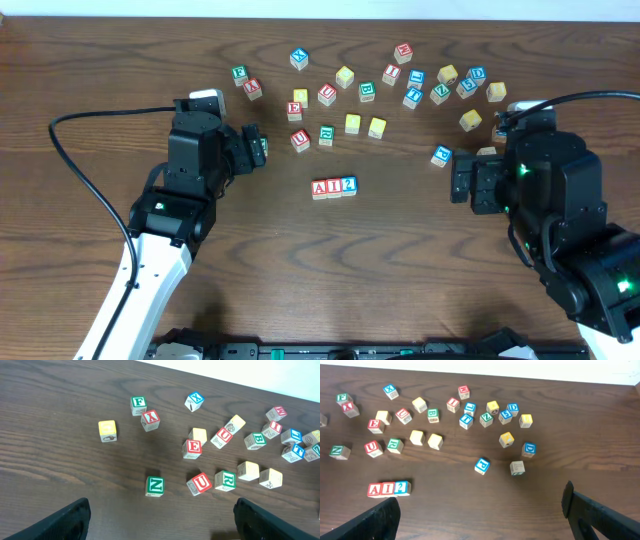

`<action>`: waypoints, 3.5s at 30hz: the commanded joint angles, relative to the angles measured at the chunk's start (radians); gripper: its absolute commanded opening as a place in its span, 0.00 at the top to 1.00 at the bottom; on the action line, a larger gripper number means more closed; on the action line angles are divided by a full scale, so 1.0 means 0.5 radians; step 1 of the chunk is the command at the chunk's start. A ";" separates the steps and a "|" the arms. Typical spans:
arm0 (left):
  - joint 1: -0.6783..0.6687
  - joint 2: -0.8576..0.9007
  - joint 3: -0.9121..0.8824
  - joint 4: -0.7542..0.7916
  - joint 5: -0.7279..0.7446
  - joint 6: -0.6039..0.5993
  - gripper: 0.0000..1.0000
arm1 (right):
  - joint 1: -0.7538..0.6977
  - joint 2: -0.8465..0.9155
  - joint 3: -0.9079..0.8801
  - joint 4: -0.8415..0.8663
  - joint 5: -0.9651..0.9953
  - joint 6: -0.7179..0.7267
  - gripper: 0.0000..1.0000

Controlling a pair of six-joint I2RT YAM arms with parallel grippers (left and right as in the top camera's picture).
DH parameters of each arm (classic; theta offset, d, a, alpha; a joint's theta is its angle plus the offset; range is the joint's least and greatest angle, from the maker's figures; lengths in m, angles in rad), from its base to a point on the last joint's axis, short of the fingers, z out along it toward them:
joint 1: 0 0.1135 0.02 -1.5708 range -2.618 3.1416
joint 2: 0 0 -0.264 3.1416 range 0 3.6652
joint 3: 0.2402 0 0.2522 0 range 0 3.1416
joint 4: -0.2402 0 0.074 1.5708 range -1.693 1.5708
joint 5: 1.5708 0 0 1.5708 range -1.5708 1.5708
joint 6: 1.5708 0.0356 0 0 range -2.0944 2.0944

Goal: Spell out AI2

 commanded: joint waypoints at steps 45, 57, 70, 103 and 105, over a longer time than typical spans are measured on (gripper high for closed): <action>-0.005 -0.989 -0.385 -0.278 -0.079 0.103 0.10 | -0.005 0.011 0.022 -0.009 0.021 -0.023 0.01; 0.090 -1.912 -0.938 0.031 0.188 0.307 0.10 | -0.005 0.011 0.022 -0.009 0.021 -0.023 0.01; 0.123 -2.305 -1.641 1.004 0.262 0.315 0.10 | -0.005 0.011 0.022 -0.009 0.021 -0.023 0.01; 0.143 -2.358 -1.815 0.454 0.345 0.401 0.09 | -0.005 0.011 0.022 -0.009 0.021 -0.023 0.01; 0.143 -2.357 -1.815 0.454 0.345 0.401 0.09 | -0.005 0.011 0.022 -0.009 0.021 -0.023 0.01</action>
